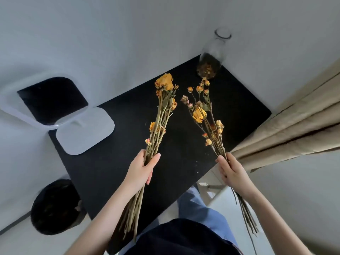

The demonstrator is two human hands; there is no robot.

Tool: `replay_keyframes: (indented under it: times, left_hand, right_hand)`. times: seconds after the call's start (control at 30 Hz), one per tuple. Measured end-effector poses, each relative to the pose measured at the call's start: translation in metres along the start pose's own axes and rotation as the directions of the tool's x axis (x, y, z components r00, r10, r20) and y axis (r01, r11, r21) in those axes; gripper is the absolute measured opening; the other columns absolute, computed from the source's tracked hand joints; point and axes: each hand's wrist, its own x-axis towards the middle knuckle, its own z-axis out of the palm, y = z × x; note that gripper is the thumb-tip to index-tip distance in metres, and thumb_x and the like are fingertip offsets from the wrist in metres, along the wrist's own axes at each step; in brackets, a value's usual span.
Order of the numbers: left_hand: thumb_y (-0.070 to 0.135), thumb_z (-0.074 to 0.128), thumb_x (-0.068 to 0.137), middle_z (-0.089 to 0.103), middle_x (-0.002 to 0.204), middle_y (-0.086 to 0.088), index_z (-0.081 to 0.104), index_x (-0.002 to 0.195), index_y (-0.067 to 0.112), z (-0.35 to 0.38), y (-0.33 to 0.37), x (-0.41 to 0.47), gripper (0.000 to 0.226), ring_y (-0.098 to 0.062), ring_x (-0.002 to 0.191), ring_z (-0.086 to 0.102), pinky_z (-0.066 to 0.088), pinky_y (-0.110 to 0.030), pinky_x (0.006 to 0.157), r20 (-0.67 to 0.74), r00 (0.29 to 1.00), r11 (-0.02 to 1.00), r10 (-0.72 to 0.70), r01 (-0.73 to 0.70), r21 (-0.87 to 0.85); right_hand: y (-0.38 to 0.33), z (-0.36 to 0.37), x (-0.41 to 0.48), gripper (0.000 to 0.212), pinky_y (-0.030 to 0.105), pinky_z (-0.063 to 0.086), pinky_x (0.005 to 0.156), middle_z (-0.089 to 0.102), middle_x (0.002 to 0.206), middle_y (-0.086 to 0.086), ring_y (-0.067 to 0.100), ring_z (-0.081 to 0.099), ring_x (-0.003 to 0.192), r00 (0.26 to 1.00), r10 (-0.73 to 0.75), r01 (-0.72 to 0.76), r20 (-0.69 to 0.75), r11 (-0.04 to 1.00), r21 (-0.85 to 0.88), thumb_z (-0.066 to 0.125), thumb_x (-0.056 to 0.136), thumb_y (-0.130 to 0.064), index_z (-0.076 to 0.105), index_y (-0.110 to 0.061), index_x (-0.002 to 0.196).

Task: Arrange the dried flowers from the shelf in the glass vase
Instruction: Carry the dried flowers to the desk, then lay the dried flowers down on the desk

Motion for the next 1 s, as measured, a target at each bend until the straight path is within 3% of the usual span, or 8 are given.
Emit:
replay_keyframes:
  times: [0.1, 0.23, 0.43, 0.6, 0.77, 0.87, 0.93, 1.0]
  left_hand:
    - [0.040, 0.052, 0.090, 0.046, 0.044, 0.005, 0.046, 0.082, 0.022, 0.018, 0.014, 0.025, 0.020, -0.007, 0.036, 0.042, 0.042, -0.020, 0.041, -0.062, 0.998, 0.999, 0.000, -0.002, -0.040]
    - [0.038, 0.051, 0.091, 0.047, 0.047, 0.004, 0.048, 0.085, 0.021, 0.058, 0.035, 0.063, 0.019, -0.011, 0.039, 0.043, 0.043, -0.024, 0.043, -0.147, 0.989, 0.995, -0.018, 0.004, -0.097]
    - [0.035, 0.050, 0.092, 0.048, 0.052, 0.003, 0.049, 0.091, 0.020, 0.137, 0.070, 0.117, 0.014, -0.007, 0.039, 0.045, 0.043, -0.021, 0.041, -0.266, 0.961, 0.981, -0.075, 0.023, -0.192]
    - [0.033, 0.050, 0.093, 0.048, 0.056, 0.000, 0.045, 0.089, 0.023, 0.188, 0.094, 0.156, 0.012, -0.003, 0.034, 0.045, 0.040, -0.017, 0.037, -0.445, 0.873, 0.947, -0.197, 0.053, -0.316]
    - [0.034, 0.050, 0.093, 0.055, 0.065, -0.001, 0.043, 0.089, 0.024, 0.210, 0.105, 0.193, 0.013, -0.001, 0.036, 0.049, 0.041, -0.015, 0.037, -0.522, 0.816, 0.937, -0.249, 0.066, -0.344]
    - [0.035, 0.049, 0.094, 0.060, 0.077, -0.003, 0.042, 0.099, 0.018, 0.213, 0.104, 0.206, 0.019, -0.006, 0.047, 0.055, 0.049, -0.024, 0.044, -0.542, 0.795, 0.939, -0.273, 0.096, -0.331]
    - [0.034, 0.047, 0.094, 0.062, 0.086, -0.006, 0.041, 0.108, 0.012, 0.211, 0.102, 0.211, 0.027, -0.016, 0.062, 0.061, 0.056, -0.038, 0.059, -0.548, 0.790, 0.949, -0.276, 0.134, -0.286]
    - [0.032, 0.047, 0.095, 0.063, 0.091, -0.007, 0.040, 0.111, 0.007, 0.208, 0.098, 0.215, 0.031, -0.020, 0.072, 0.064, 0.057, -0.043, 0.068, -0.552, 0.788, 0.960, -0.272, 0.181, -0.215]
  right_hand:
    - [-0.007, -0.020, 0.040, 0.025, 0.021, 0.035, 0.044, 0.044, 0.058, -0.008, 0.006, 0.041, 0.047, 0.999, -0.015, 0.016, 0.045, 1.000, -0.023, 0.042, 0.095, -0.037, 0.053, -0.015, 0.093]
    - [-0.016, -0.054, 0.097, 0.022, 0.017, 0.033, 0.038, 0.042, 0.052, -0.009, 0.004, 0.039, 0.042, 0.986, -0.028, 0.014, 0.167, 0.997, 0.082, 0.043, 0.094, -0.036, 0.052, -0.016, 0.093]
    - [-0.026, -0.094, 0.179, 0.017, 0.014, 0.033, 0.038, 0.044, 0.054, -0.010, 0.002, 0.039, 0.042, 0.939, -0.051, 0.032, 0.341, 0.998, 0.059, 0.043, 0.097, -0.031, 0.051, -0.017, 0.093]
    - [-0.026, -0.104, 0.229, 0.016, 0.017, 0.034, 0.040, 0.044, 0.059, -0.007, 0.002, 0.040, 0.043, 0.919, -0.062, 0.048, 0.388, 0.998, 0.044, 0.041, 0.097, -0.032, 0.051, -0.021, 0.090]
    - [-0.023, -0.086, 0.260, 0.017, 0.018, 0.037, 0.045, 0.048, 0.061, -0.007, 0.000, 0.044, 0.044, 0.895, -0.065, 0.070, 0.441, 0.998, 0.006, 0.040, 0.098, -0.034, 0.052, -0.023, 0.092]
    - [-0.019, -0.071, 0.272, 0.018, 0.019, 0.039, 0.049, 0.050, 0.063, -0.006, -0.002, 0.046, 0.046, 0.892, -0.045, 0.065, 0.449, 0.998, -0.028, 0.038, 0.098, -0.034, 0.051, -0.024, 0.092]
    - [-0.016, -0.063, 0.277, 0.018, 0.022, 0.042, 0.052, 0.051, 0.065, -0.006, 0.002, 0.049, 0.050, 0.890, -0.018, 0.058, 0.455, 0.996, -0.074, 0.038, 0.098, -0.035, 0.051, -0.023, 0.093]
    - [-0.011, -0.056, 0.282, 0.017, 0.025, 0.045, 0.054, 0.052, 0.066, -0.005, 0.005, 0.051, 0.053, 0.886, -0.009, 0.077, 0.464, 0.989, -0.128, 0.037, 0.098, -0.034, 0.049, -0.023, 0.093]
